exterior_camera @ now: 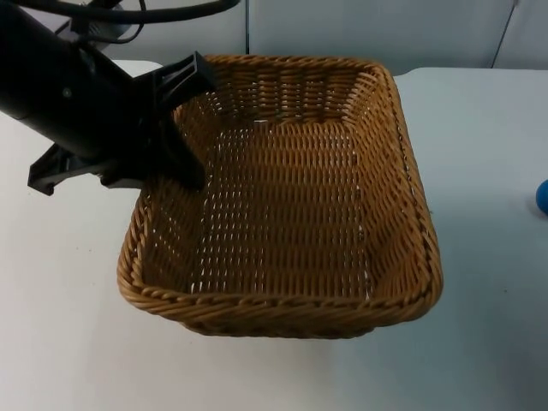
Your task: Pick up the basket with the left hand and place the ball into the basket with the right hand.
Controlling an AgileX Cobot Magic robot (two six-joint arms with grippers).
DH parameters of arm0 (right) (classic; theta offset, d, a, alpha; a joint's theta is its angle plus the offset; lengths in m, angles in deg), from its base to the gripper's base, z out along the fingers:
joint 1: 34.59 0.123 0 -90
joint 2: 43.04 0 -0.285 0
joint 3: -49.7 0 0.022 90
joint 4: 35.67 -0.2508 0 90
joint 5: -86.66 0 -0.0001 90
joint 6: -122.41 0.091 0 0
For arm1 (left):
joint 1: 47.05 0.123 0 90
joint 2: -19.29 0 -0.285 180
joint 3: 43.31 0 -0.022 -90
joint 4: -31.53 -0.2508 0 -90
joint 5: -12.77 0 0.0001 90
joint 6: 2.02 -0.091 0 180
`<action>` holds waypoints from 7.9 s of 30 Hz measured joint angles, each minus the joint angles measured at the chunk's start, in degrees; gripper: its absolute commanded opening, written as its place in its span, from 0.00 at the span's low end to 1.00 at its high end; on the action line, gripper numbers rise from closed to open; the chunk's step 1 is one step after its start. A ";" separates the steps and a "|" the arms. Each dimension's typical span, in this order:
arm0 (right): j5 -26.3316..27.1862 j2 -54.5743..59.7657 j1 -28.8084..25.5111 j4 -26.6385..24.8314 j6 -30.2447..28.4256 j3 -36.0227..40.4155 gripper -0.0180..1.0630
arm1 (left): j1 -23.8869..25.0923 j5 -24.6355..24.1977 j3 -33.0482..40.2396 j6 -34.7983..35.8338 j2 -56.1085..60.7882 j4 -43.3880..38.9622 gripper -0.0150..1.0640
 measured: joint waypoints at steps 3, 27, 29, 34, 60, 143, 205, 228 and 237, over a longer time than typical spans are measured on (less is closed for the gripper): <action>0.39 5.56 0.00 0.11 -0.45 -3.35 0.78 | 0.00 0.00 0.00 0.00 0.00 0.00 0.01; 5.46 53.14 0.00 0.11 -5.01 -19.68 0.80 | 0.00 0.10 0.00 -0.32 0.00 0.00 0.01; 6.41 56.12 0.00 0.11 -5.15 -20.39 0.80 | 0.00 0.10 0.00 -0.32 0.00 0.00 0.01; 7.71 62.07 0.00 0.11 -6.36 -22.33 0.80 | 0.00 0.10 0.00 -0.32 0.00 0.00 0.01; 9.16 78.94 0.00 -0.81 -6.85 -28.92 0.78 | 0.00 0.10 0.00 -0.32 0.00 0.00 0.01; 7.96 53.67 34.34 -19.06 -17.02 -28.92 0.01 | 0.00 2.57 0.00 -1.31 0.00 3.11 0.01; 10.88 47.59 34.34 -14.83 -17.16 -28.92 0.76 | 0.00 3.82 0.00 -1.31 0.08 3.36 0.01; 13.60 37.01 34.34 -13.20 -15.65 -13.41 0.76 | 0.00 6.75 0.00 -7.11 -6.73 10.10 0.01; 15.40 33.42 34.34 -13.20 -14.75 -9.73 0.76 | -1.11 6.47 -0.93 -20.72 -14.07 24.57 0.01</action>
